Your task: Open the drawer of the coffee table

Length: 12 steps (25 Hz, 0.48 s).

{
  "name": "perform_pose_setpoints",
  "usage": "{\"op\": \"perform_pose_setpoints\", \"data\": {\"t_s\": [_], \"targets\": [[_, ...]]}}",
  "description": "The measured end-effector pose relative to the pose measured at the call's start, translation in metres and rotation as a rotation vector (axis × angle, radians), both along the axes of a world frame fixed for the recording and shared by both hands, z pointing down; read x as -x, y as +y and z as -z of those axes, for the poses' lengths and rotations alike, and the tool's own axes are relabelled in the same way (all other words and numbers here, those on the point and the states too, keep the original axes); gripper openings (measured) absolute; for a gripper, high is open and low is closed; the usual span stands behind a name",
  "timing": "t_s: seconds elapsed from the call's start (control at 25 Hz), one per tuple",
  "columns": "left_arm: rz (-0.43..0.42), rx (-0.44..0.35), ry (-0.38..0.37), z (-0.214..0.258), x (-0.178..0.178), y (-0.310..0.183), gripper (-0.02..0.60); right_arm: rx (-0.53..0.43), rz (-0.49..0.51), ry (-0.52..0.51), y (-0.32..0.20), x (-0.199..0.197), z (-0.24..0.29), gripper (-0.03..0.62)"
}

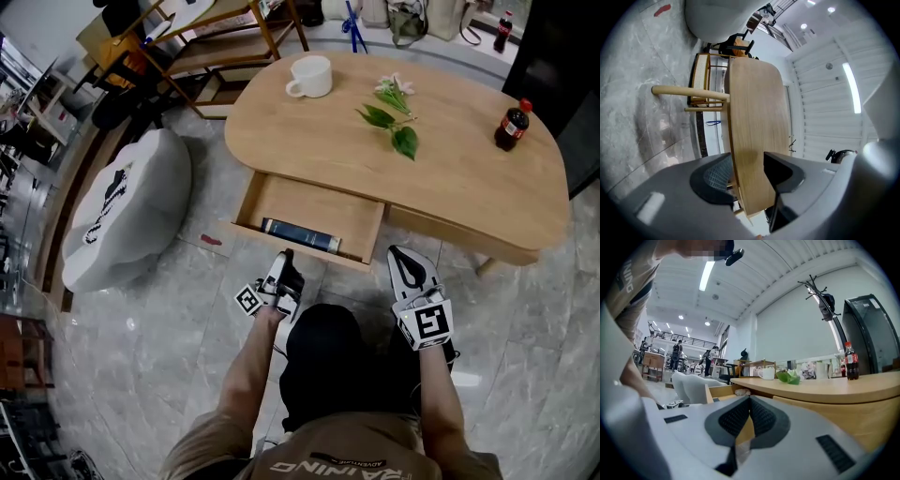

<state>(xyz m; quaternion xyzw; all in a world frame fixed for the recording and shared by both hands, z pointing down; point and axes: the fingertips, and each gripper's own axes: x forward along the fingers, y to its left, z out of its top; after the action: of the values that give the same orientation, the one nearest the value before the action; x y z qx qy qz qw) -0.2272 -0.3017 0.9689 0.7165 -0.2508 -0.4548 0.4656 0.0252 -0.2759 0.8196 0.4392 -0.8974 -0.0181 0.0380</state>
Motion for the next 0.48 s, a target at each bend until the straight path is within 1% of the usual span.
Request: {"op": "perform_pose_setpoints", "data": {"t_s": [0.08,0.12,0.2,0.28,0.32,0.4,0.48], "targets": [[-0.028,0.011,-0.088,0.004,-0.007,0.006,0.215,0.01,-0.001,-0.002,-0.002,0.0,-0.002,0.005],[-0.047,0.02,-0.15,0.005,-0.012,0.01,0.216,0.015,-0.003,-0.006,-0.002,-0.001,-0.002,0.005],[-0.085,0.042,-0.321,0.001,-0.022,0.019,0.215,0.029,-0.006,-0.016,-0.003,-0.003,-0.003,0.005],[-0.109,0.044,-0.522,0.001,-0.028,0.028,0.213,0.043,-0.009,-0.019,-0.004,-0.004,-0.004,0.005],[-0.115,0.027,-0.622,0.006,-0.03,0.031,0.213,0.048,-0.01,-0.019,-0.004,-0.004,-0.004,0.005],[-0.133,-0.034,-0.803,0.016,-0.037,0.036,0.213,0.059,-0.009,-0.022,-0.005,-0.005,-0.004,0.005],[-0.161,-0.094,-0.953,0.029,-0.048,0.04,0.207,0.067,-0.008,-0.024,-0.007,-0.006,-0.002,0.005]]}}
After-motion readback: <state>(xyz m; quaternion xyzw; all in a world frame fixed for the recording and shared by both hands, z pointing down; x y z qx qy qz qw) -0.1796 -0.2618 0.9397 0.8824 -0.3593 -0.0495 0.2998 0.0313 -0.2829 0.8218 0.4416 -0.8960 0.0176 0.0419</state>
